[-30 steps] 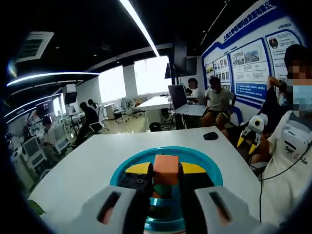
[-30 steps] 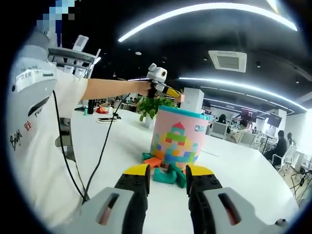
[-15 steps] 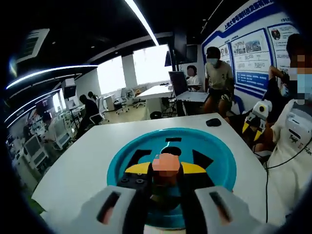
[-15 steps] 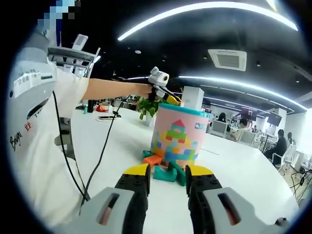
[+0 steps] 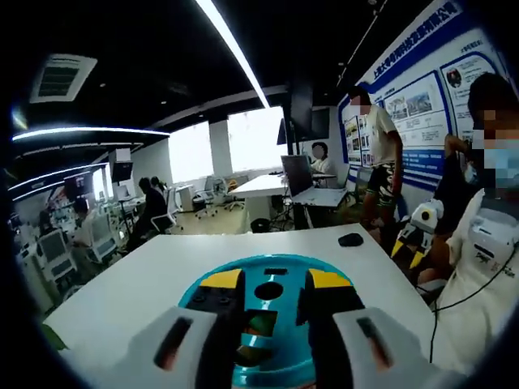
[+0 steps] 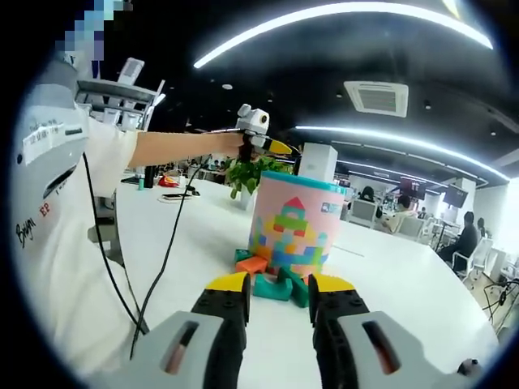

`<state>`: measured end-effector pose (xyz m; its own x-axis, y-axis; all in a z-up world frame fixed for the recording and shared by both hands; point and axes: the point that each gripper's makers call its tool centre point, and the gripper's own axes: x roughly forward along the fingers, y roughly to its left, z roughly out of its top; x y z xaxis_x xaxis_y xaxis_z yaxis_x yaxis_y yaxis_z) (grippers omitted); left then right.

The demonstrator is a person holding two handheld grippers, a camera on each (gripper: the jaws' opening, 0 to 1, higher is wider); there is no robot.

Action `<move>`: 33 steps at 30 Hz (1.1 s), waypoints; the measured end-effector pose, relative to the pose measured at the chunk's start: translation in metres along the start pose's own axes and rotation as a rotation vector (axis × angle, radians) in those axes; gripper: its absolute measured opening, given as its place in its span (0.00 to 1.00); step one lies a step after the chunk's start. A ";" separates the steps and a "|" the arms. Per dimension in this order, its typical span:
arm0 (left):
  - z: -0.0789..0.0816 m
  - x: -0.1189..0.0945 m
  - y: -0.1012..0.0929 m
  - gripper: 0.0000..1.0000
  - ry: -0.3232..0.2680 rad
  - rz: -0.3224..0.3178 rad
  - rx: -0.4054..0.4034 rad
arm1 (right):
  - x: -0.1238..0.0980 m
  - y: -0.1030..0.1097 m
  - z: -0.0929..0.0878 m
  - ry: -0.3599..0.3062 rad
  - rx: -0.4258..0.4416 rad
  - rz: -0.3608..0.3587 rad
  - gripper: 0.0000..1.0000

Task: Arrange the toys in the designated storage area by placing each visible toy with the group until no toy remains scattered across the table.

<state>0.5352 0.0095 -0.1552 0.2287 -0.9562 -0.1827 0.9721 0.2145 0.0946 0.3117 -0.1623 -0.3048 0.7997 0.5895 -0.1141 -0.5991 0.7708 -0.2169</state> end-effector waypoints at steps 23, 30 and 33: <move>0.008 -0.068 -0.094 0.35 0.034 -0.008 0.119 | 0.002 0.023 0.010 -0.010 -0.043 0.034 0.28; -0.021 -0.067 -0.109 0.35 0.077 -0.025 0.136 | 0.004 0.025 0.012 -0.016 -0.054 0.033 0.28; -0.037 -0.062 -0.111 0.36 0.095 -0.007 0.142 | 0.005 0.024 0.010 -0.009 -0.052 0.033 0.28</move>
<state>0.4156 0.0521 -0.1911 0.2328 -0.9330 -0.2744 0.9582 0.1717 0.2291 0.3004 -0.1383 -0.3009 0.7790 0.6167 -0.1132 -0.6221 0.7375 -0.2630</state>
